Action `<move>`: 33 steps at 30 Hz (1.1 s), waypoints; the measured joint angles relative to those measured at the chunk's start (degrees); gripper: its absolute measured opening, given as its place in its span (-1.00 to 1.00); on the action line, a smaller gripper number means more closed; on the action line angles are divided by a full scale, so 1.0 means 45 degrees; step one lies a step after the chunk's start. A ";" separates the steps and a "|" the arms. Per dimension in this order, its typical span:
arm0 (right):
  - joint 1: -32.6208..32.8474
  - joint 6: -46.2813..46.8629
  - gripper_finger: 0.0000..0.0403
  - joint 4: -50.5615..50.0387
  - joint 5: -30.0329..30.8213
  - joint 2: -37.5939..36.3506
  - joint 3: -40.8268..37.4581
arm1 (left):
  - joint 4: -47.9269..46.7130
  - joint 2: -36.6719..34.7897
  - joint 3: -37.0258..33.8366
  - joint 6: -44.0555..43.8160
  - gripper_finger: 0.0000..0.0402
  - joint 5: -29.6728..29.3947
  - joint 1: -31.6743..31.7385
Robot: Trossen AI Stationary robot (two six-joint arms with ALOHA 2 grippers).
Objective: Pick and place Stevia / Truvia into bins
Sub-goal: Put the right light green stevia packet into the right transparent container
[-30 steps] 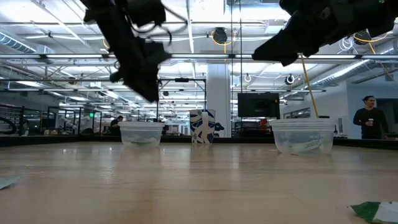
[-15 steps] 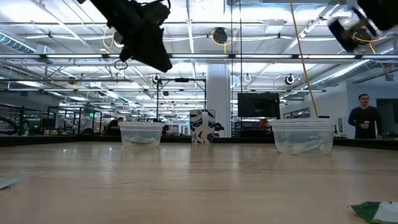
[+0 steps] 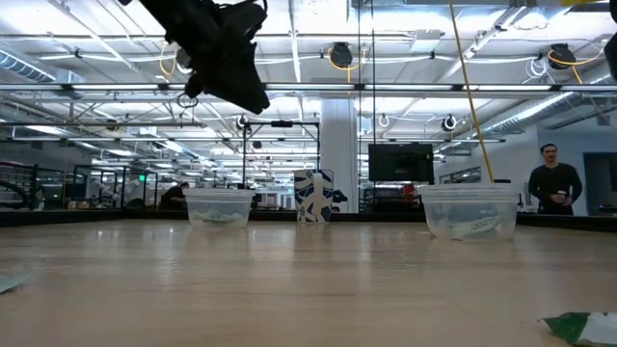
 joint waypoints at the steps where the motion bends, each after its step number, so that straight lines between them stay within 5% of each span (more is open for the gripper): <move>1: 0.0016 -0.0006 -0.54 0.0041 0.0104 0.0094 0.0000 | 0.0104 -0.0012 0.0000 -0.0006 -0.49 0.0002 -0.0027; 27: 0.0242 -0.0009 -0.54 0.1531 -0.0039 0.2626 0.0010 | 0.0178 -0.0012 0.0000 0.0363 -0.49 0.0000 -0.0031; 33: 0.0242 -0.0045 -0.68 0.1528 0.0049 0.3005 0.0034 | 0.0178 -0.0015 0.0000 0.0368 -0.49 0.0000 -0.0031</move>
